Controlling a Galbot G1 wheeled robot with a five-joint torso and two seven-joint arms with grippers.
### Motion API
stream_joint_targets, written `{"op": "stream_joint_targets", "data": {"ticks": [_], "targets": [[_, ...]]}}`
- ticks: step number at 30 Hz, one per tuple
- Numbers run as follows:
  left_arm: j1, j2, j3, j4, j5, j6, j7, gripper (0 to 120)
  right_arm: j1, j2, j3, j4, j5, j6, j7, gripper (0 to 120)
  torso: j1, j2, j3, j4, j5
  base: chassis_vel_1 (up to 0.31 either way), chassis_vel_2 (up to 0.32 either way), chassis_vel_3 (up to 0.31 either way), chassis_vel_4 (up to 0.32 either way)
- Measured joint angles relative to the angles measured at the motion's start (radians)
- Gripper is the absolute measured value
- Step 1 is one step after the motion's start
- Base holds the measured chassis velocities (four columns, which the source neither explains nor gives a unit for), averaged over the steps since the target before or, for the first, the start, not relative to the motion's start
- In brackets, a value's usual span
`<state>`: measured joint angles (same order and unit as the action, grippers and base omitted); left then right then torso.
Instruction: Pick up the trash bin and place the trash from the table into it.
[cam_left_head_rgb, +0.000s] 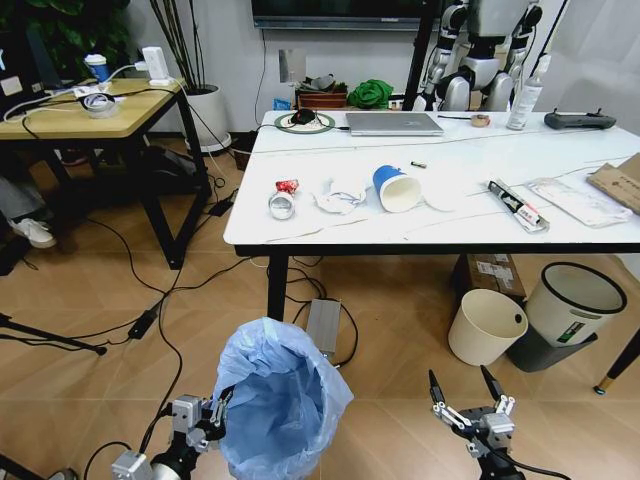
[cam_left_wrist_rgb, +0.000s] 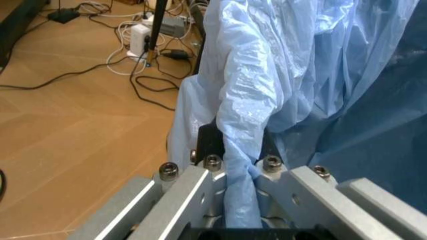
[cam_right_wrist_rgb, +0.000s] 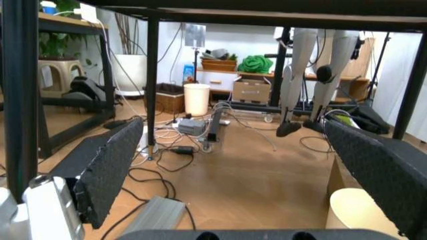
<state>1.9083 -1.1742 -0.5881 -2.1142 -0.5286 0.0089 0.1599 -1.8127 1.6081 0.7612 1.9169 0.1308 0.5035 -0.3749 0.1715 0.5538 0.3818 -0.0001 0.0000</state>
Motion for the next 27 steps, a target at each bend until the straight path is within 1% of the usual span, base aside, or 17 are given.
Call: {"op": "stream_joint_targets", "data": {"ticks": [18, 27], "targets": [[-0.008, 0.010, 0.023, 0.018, -0.030, 0.014, -0.013, 0, -0.001, 0.000, 0.003, -0.008, -0.011, -0.007, 0.012, 100, 0.029, 0.080, 0.051, 0.0000, -0.0001, 0.000, 0.000, 0.000, 0.000], [-0.009, 0.007, 0.032, 0.017, -0.028, 0.018, -0.017, 0, 0.004, 0.000, 0.004, -0.009, -0.015, -0.012, 0.028, 100, 0.042, 0.112, 0.070, 0.0000, 0.0000, 0.000, 0.000, 0.000, 0.000]]}}
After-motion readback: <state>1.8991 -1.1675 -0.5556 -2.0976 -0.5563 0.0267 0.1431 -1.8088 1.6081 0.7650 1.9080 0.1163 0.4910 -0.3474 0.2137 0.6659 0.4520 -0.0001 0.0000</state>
